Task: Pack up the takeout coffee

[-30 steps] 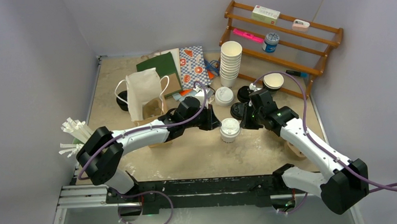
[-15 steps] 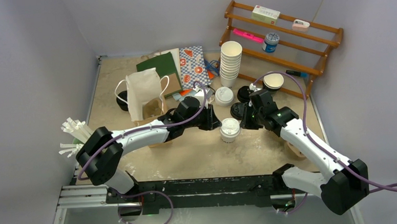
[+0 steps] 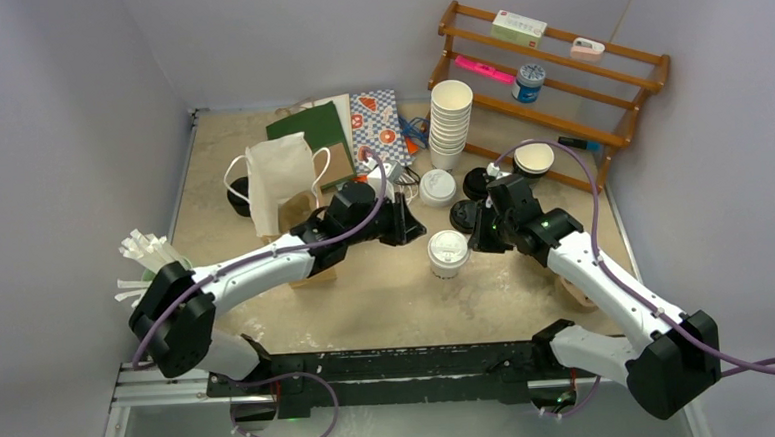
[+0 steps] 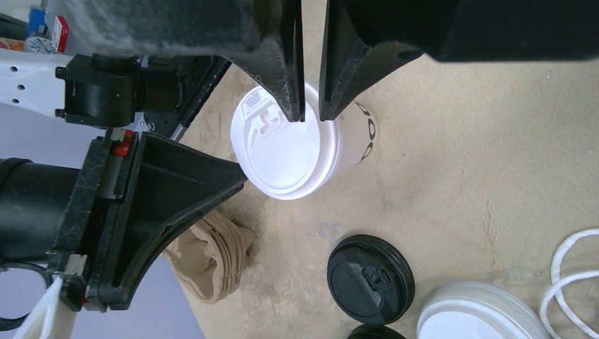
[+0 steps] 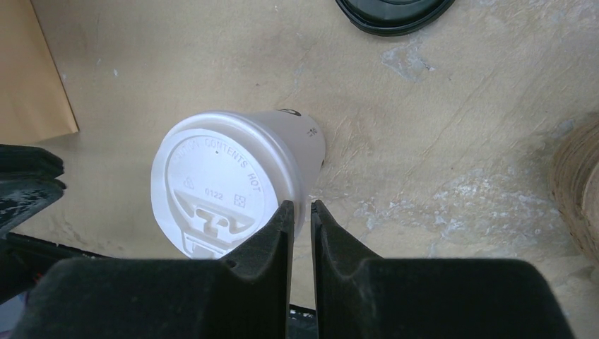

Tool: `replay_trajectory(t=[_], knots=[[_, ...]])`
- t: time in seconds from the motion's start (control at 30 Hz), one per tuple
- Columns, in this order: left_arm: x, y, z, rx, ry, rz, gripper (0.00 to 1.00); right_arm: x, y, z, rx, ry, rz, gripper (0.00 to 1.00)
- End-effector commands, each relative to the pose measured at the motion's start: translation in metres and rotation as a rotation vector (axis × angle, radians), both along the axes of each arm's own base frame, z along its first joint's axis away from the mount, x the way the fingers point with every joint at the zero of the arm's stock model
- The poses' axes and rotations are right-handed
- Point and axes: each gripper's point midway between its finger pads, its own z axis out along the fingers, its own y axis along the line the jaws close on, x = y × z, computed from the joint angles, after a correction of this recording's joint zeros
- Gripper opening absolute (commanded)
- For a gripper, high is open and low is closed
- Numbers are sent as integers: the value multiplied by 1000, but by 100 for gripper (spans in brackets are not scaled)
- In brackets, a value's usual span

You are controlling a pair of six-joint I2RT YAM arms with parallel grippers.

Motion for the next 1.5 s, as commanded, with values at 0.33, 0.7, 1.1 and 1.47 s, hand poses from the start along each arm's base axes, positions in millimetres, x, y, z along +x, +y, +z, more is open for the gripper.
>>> replay_trajectory(t=[0.33, 0.7, 1.1, 1.47], knots=[[-6, -15, -38, 0, 78, -75, 16, -5, 0, -1, -1, 18, 7, 16], [-7, -19, -55, 12, 111, -93, 16, -4, 1, -1, -4, 17, 12, 16], [-6, -10, -78, 110, 140, -72, 7, -11, 2, -14, 3, 59, 15, 15], [-13, -3, -98, 163, 180, -75, 7, -27, -2, -36, 6, 118, 1, 9]])
